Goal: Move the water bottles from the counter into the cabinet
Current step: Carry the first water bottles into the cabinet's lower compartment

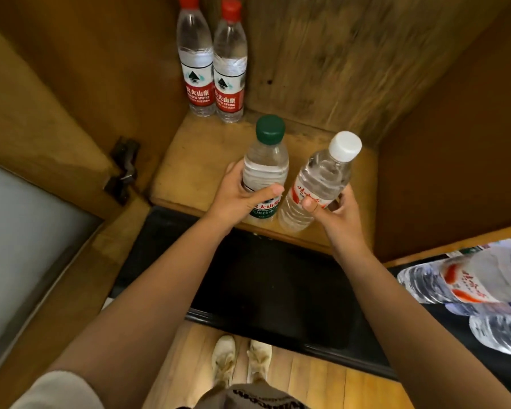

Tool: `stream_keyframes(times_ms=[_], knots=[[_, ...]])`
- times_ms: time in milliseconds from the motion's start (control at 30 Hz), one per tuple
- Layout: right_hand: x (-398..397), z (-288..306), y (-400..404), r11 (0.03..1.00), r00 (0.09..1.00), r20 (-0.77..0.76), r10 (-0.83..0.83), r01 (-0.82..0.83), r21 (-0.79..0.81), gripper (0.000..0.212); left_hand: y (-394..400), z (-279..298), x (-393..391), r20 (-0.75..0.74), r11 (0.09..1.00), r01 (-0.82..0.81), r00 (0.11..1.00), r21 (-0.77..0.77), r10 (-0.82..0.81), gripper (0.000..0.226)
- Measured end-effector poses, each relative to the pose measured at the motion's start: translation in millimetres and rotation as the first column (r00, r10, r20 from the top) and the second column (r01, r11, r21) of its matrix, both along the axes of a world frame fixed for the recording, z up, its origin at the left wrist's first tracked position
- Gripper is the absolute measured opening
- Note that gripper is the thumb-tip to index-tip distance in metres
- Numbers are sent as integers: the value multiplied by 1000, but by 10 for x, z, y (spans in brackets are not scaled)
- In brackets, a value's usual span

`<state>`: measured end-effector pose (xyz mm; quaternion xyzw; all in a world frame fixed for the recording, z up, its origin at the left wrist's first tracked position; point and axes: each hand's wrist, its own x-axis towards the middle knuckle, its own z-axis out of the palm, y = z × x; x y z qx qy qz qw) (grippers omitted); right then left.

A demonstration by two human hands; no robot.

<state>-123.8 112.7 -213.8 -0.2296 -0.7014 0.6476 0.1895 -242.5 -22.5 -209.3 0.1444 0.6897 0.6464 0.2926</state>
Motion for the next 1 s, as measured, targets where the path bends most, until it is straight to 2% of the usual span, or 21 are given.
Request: stream_keyframes(times_ms=[133,233,367,533,667,833,1000], knots=[[-13,-32,49,998,998,33,54,-55,12,55,12,3,-18,-61,997,74,995,-27,-75,96],[21,-101,58,998,998,44,52,-53,24,65,41,-30,31,-67,998,62,996,-5,-63,85],[61,-205,-19,996,998,49,30,-34,83,82,11,-235,178,-102,999,-33,994,17,35,90],[7,-316,-121,981,997,8,-75,73,182,95,2,-513,335,-149,963,-266,952,35,268,85],[-57,-424,-97,971,993,-25,-117,120,205,95,100,-629,265,-192,946,-315,926,80,325,68],[-302,-490,37,955,984,-95,-149,168,244,93,323,-713,-21,-226,934,-315,910,169,347,66],[-698,-495,280,964,986,-104,-129,150,220,85,570,-727,-430,-292,933,-325,887,155,358,63]])
